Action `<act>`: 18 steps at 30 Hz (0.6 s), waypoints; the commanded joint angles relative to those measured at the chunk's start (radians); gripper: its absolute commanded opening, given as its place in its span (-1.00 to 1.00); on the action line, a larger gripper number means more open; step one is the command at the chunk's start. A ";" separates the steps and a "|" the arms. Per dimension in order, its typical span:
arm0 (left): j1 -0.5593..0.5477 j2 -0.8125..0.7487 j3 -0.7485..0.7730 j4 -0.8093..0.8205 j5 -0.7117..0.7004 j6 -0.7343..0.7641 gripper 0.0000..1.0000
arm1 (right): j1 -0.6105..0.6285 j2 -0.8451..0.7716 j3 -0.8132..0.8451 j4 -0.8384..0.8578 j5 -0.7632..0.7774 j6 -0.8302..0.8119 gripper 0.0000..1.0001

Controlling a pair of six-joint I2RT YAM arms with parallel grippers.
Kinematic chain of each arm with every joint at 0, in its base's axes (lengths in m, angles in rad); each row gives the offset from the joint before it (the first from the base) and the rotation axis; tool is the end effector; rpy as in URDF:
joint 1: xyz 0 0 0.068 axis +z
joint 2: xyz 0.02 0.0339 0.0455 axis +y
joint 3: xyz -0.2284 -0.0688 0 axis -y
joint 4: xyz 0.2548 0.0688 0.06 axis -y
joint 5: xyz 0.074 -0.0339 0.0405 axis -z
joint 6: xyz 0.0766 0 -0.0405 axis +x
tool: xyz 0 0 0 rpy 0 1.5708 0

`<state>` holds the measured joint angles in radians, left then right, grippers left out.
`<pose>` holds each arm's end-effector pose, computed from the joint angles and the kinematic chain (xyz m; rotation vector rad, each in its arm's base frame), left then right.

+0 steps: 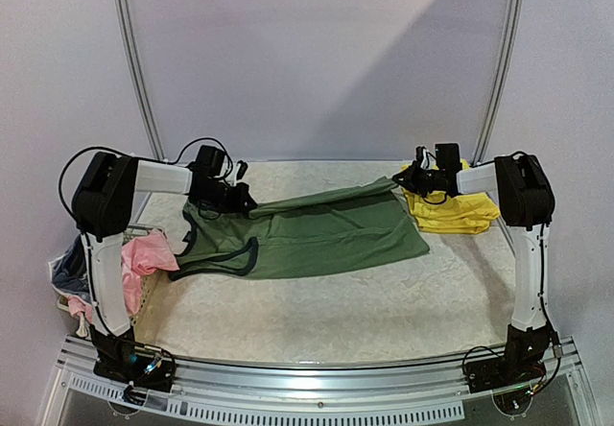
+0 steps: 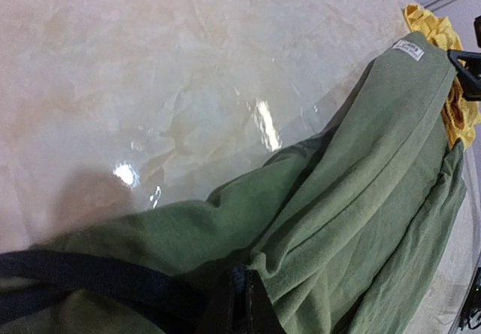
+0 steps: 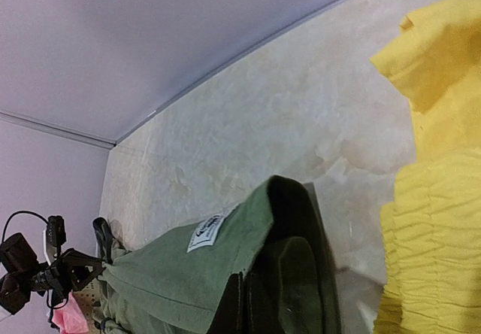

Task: Fold and stack the mixed laundry pile
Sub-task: Fold the 1/3-folded tank top at the center of the board.

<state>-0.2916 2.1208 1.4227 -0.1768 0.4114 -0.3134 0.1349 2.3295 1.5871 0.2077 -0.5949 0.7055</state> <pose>0.4371 -0.1632 0.0797 0.1613 2.4928 -0.7653 0.5132 0.1130 0.0812 0.2474 2.1933 1.1141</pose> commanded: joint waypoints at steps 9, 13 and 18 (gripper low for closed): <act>-0.019 -0.034 -0.115 0.130 -0.038 0.004 -0.92 | -0.022 -0.085 -0.126 0.020 0.026 -0.042 -1.00; -0.033 -0.058 -0.138 0.133 -0.056 0.008 -0.91 | -0.023 -0.130 -0.185 0.024 0.046 -0.054 -1.00; -0.053 -0.083 -0.142 0.110 -0.101 0.024 -0.90 | -0.023 -0.178 -0.253 0.028 0.065 -0.057 -1.00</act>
<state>-0.3241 2.0895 1.2907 -0.0643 0.3614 -0.3130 0.1230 2.2116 1.3827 0.2298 -0.5732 0.6682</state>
